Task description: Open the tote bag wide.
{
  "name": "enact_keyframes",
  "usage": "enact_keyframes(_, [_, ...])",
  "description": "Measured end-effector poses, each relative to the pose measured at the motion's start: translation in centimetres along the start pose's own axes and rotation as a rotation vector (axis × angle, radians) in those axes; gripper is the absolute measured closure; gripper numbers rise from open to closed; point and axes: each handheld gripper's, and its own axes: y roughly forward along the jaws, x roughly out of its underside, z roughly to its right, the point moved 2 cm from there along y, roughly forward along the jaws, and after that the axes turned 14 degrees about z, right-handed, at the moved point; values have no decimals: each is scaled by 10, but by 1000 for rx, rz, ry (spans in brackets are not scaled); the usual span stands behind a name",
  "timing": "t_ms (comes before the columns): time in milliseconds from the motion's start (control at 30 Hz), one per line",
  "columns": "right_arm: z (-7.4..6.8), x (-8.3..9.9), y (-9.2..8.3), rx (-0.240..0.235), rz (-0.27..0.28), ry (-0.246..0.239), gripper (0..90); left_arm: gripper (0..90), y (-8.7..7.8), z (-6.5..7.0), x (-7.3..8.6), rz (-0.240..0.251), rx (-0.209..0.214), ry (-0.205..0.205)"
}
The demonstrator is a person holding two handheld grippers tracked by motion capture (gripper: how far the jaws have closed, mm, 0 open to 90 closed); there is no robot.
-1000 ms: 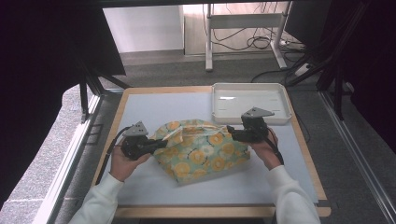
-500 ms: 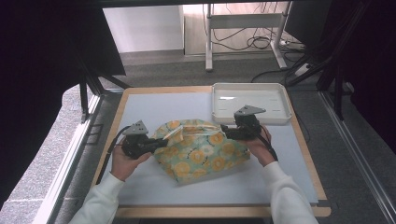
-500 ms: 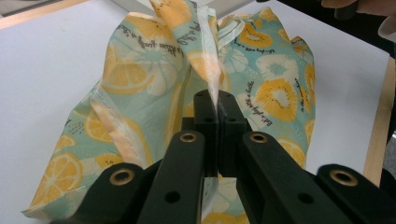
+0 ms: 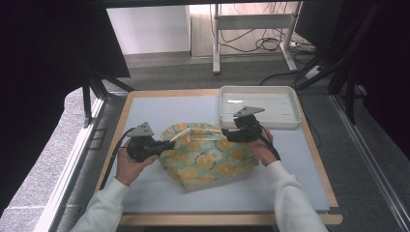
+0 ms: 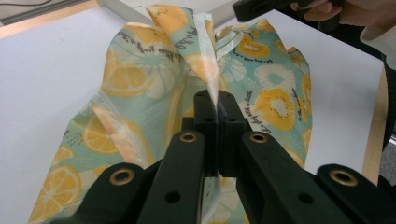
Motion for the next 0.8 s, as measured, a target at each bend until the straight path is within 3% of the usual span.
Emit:
enact_keyframes(433, [-10,-1,31,-40,-94,-67,386,900,-2,-1,-1,6,2,-2])
enact_keyframes(800, [-14,4,42,-49,-122,-95,396,900,-2,0,0,4,3,0])
